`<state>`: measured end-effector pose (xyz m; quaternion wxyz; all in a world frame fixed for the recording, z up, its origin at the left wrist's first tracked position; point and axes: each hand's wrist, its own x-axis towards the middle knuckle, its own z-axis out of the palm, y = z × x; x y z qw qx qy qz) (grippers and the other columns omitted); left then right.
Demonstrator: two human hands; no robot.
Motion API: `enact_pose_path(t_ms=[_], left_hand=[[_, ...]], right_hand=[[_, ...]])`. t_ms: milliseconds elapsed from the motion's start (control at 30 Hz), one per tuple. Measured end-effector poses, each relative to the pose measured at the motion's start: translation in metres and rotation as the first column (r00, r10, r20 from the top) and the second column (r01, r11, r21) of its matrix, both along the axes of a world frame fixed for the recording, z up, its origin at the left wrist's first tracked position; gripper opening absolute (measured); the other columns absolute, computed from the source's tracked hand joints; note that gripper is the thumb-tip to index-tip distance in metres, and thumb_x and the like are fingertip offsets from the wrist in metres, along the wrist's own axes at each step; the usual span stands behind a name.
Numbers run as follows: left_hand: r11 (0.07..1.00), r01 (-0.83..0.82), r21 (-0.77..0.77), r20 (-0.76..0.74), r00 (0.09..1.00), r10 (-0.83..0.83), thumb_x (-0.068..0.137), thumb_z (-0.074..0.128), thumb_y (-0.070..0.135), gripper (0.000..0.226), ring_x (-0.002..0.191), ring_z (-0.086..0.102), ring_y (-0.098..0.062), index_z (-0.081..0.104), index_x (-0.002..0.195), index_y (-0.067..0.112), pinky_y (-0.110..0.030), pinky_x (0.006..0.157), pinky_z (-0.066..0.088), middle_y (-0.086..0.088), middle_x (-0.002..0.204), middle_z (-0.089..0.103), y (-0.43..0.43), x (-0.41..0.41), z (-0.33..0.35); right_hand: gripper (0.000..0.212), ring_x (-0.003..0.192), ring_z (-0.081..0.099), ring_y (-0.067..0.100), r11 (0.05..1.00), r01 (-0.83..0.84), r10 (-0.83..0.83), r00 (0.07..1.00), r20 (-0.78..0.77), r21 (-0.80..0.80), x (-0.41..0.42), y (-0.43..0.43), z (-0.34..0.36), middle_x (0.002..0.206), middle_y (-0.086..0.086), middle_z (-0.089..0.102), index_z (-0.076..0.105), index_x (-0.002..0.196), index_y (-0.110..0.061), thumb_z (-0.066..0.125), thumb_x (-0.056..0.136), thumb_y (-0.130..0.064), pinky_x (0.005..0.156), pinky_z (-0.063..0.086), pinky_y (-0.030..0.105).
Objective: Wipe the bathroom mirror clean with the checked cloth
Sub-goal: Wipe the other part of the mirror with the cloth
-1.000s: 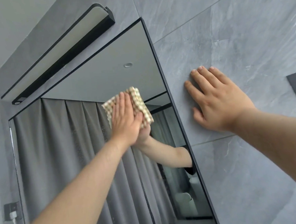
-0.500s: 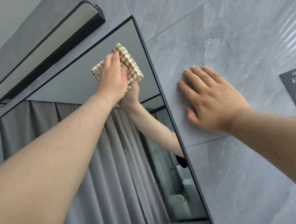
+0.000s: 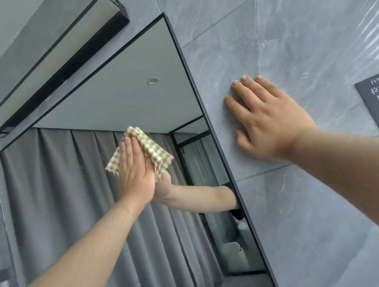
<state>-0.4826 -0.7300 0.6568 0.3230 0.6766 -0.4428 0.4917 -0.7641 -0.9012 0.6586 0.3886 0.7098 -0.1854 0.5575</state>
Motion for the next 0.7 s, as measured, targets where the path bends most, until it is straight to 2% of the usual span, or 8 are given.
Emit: enact_pose_path(t_ms=[100, 233, 367, 533, 700], left_hand=[[0.998, -0.007, 0.055, 0.005, 1.000, 0.006, 0.101, 0.012, 0.033, 0.062, 0.147, -0.027, -0.003, -0.013, 0.154, 0.014, -0.024, 0.120, -0.017, 0.001, 0.163, -0.020, 0.002, -0.001, -0.051], [0.989, -0.018, 0.145, 0.092, 0.996, 0.004, 0.101, 0.017, 0.028, 0.066, 0.153, -0.014, -0.020, -0.014, 0.157, 0.009, -0.034, 0.123, -0.008, -0.008, 0.166, -0.017, 0.004, 0.000, -0.106], [0.969, -0.027, 0.244, 0.168, 0.986, -0.015, 0.100, 0.026, 0.030, 0.074, 0.154, -0.012, -0.023, -0.019, 0.156, 0.014, -0.036, 0.123, -0.009, -0.007, 0.166, -0.018, 0.009, -0.003, -0.134], [0.961, -0.017, 0.276, 0.146, 0.989, -0.024, 0.100, 0.015, 0.039, 0.071, 0.150, -0.024, -0.014, -0.035, 0.149, 0.026, -0.028, 0.120, -0.018, 0.006, 0.160, -0.035, 0.006, -0.017, -0.105], [0.986, -0.030, 0.165, 0.205, 0.979, -0.005, 0.102, 0.016, 0.035, 0.065, 0.148, -0.028, -0.009, -0.014, 0.154, 0.010, -0.030, 0.122, -0.014, -0.006, 0.163, -0.020, -0.019, -0.048, -0.014]], right_hand=[[0.070, 0.135, 0.040, 0.046, 1.000, 0.010, -0.010, 1.000, -0.006, 0.001, 0.000, 0.001, 0.000, 0.144, 0.031, 0.043, 0.049, 0.137, 0.003, 0.039, 0.082, -0.038, 0.118, 0.024, 0.055], [0.071, 0.137, 0.038, 0.046, 1.000, 0.026, -0.026, 1.000, -0.016, 0.007, -0.001, 0.000, 0.001, 0.146, 0.031, 0.041, 0.047, 0.139, 0.002, 0.037, 0.082, -0.040, 0.119, 0.022, 0.055], [0.071, 0.136, 0.039, 0.046, 1.000, 0.021, -0.021, 1.000, -0.015, 0.000, 0.000, 0.001, 0.001, 0.145, 0.031, 0.042, 0.047, 0.138, 0.003, 0.037, 0.082, -0.040, 0.118, 0.023, 0.055], [0.072, 0.137, 0.038, 0.046, 1.000, 0.020, -0.020, 1.000, -0.013, 0.003, 0.000, 0.001, 0.001, 0.146, 0.031, 0.042, 0.047, 0.138, 0.003, 0.037, 0.082, -0.040, 0.119, 0.023, 0.055], [0.072, 0.136, 0.040, 0.046, 1.000, 0.011, -0.011, 1.000, -0.007, -0.002, 0.000, 0.000, 0.001, 0.145, 0.031, 0.043, 0.048, 0.138, 0.003, 0.036, 0.081, -0.040, 0.118, 0.024, 0.055]])
